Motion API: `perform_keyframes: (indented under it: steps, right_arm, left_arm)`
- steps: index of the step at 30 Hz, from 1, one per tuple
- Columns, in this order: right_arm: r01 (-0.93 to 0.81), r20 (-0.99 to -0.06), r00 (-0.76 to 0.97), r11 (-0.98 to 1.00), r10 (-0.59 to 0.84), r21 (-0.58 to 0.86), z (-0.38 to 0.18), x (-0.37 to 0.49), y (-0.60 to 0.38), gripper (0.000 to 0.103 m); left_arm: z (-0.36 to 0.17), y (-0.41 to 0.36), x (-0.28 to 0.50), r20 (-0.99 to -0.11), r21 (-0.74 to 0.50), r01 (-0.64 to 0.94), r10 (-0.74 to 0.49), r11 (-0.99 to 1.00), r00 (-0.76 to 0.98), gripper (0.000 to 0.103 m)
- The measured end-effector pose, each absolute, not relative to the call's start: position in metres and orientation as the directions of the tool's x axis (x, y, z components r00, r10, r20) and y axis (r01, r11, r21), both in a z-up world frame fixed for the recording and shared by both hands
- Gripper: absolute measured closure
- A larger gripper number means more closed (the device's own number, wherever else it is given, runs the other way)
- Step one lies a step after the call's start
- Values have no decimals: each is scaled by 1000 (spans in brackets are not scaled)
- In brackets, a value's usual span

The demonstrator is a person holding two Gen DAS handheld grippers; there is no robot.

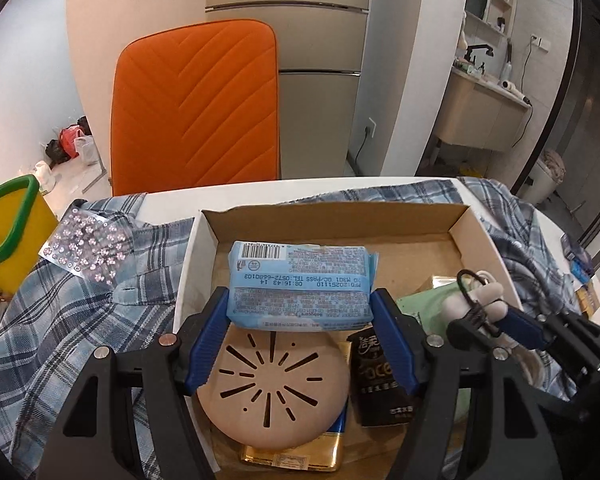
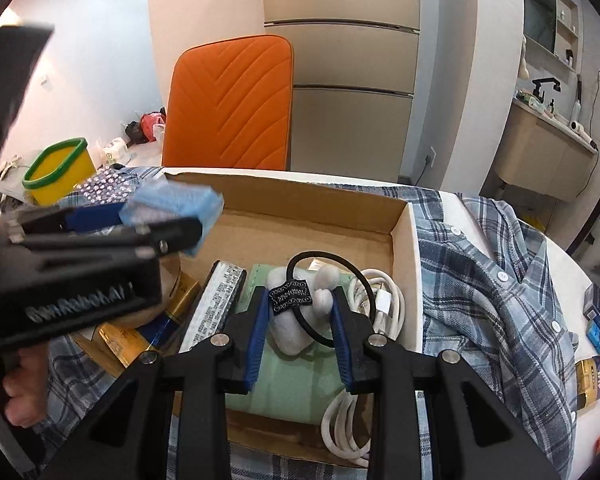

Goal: Organize soft objects
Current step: 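Lower the wipes pack into the box with left tool while right tool lowers earphones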

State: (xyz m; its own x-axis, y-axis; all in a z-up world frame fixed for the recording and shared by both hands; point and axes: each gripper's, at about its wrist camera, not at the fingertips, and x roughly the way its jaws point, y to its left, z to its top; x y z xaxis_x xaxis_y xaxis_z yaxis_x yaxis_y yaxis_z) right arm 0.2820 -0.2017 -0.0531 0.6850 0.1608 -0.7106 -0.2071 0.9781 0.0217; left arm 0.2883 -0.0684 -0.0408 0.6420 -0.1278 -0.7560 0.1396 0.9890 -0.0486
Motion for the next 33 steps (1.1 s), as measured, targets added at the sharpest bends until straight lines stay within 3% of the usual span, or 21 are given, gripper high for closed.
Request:
perform_keyframes:
  steps: [3,7,10,12,14,20,33]
  right_arm:
    - [-214,-712,681,976,170,28,-52,282,-203,70]
    - [-215,-718,668,975,193,62,-51,280,-205,52]
    - [-215,-713,677,975,183,47,-49,279,-204,52]
    - [-215,-713,676,975,184,48,-49,279,-205,52]
    - [-211,-714,675,976,184,52,-49,279,-206,51]
    - [-190,-687,707,981,169,46,-39,273,-212,38]
    - [-126,-492,863,992,113,6,29,230,-228,27]
  left_arm:
    - [-40,-70,286,-749,-34,150,-125,988,651,33]
    - [-38,-73,283,-727,0,158,-108,988,678,30]
    - [-37,-75,281,-717,4,175,-119,985,687,26]
    - [-34,-75,279,-704,2,173,-122,985,700,17]
    - [-30,-73,277,-684,-9,167,-128,986,718,16]
    - [-12,-65,265,-618,-21,168,-145,986,773,9]
    - [52,-50,218,-454,-7,149,-136,989,880,4]
